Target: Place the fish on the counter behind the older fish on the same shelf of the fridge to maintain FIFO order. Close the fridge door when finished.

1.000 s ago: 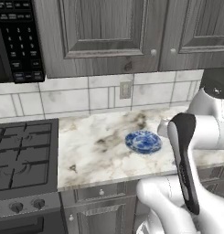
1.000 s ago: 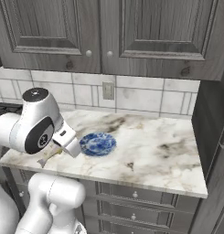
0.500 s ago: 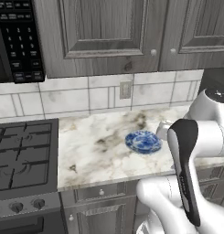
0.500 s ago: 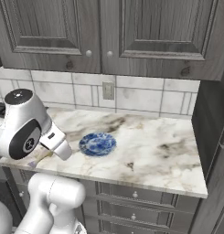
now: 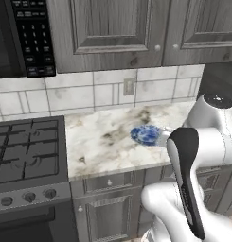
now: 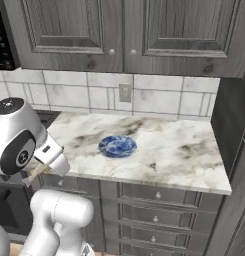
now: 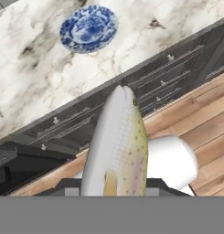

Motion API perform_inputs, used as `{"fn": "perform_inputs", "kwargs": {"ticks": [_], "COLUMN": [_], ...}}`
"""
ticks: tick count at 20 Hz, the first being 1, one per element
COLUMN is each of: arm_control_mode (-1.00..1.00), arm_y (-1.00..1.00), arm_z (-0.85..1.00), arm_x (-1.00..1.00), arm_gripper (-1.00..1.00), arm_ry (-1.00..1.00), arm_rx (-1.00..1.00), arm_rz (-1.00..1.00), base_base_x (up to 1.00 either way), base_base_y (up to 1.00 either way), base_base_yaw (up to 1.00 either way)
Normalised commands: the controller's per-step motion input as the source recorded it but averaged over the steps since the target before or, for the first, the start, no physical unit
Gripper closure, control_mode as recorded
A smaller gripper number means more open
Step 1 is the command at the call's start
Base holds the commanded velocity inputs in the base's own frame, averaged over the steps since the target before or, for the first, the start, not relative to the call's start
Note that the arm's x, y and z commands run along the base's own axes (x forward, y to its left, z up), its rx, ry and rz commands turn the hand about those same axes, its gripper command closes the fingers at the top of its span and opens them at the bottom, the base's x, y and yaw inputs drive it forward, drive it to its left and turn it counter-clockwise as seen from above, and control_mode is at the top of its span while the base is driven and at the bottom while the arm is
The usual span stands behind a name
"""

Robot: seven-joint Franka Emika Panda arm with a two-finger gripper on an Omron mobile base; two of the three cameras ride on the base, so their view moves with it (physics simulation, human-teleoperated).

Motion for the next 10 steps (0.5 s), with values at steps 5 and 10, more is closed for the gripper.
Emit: {"fn": "perform_inputs", "kwargs": {"ticks": [5,10], "arm_control_mode": [1.00,1.00], "arm_y": [0.00,0.00], "arm_z": [0.00,0.00], "arm_x": [0.00,0.00], "arm_gripper": [1.00,1.00], "arm_ry": [0.00,0.00], "arm_rx": [0.00,0.00], "arm_rz": [0.00,0.00], "base_base_x": [-1.00,-1.00], "base_base_y": [0.16,0.11], "base_base_yaw": [-0.30,-0.39]}}
